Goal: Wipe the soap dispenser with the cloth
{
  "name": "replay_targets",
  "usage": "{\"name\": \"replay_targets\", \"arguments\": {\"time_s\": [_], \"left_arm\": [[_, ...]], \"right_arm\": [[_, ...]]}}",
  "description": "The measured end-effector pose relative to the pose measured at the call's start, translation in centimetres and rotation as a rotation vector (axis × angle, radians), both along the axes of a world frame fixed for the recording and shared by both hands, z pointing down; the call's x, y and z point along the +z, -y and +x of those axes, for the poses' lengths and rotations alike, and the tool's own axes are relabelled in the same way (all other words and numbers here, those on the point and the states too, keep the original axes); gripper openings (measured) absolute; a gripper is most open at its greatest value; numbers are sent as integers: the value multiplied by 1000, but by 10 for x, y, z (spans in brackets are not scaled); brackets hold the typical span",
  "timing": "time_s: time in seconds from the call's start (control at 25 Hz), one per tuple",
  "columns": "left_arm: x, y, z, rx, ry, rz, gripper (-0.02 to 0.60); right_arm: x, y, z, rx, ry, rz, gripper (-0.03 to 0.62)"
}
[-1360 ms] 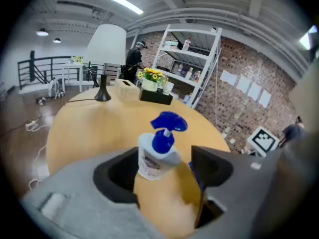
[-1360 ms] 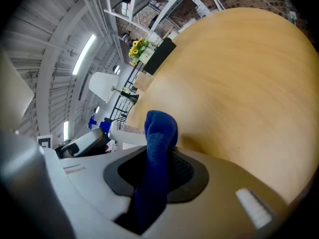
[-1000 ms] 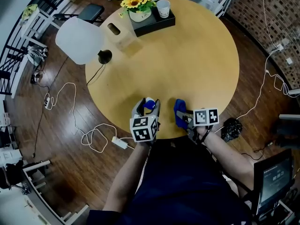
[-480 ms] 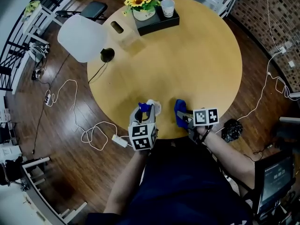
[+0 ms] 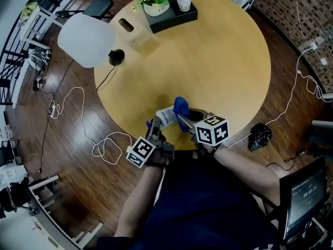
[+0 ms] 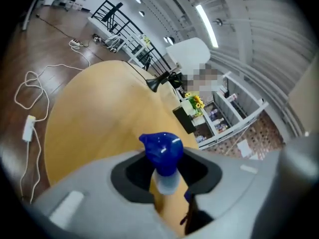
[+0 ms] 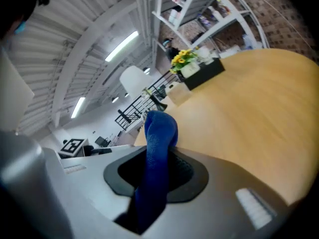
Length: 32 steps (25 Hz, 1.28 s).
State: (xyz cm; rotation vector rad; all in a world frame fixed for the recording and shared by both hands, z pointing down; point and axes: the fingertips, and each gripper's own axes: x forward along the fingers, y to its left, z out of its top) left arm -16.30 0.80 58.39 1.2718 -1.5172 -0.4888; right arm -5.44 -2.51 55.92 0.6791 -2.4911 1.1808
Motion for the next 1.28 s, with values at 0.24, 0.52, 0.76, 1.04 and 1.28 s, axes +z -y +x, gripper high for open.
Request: {"name": "replay_targets", "arguments": {"time_s": [0.24,0.52,0.76,1.04,1.28], "left_arm": [[2,-2,6,12,-55,-12,137],[5,-3,6,40,-67,-20,138],[4,-2,5,50,-55,-19,138],[2,-1,13,68,-37,-9,138],[-1,2,20,104,14,15,138]], "right_arm": [[10,-37,-57,-244,-105,263,95],[49,-9,-8,-80,-170,184,95],[76,16,36,40,-272,24,95],[11,-18,-50,-173,-111,140,95],[42,3,-18,-110,-161,69,94]]}}
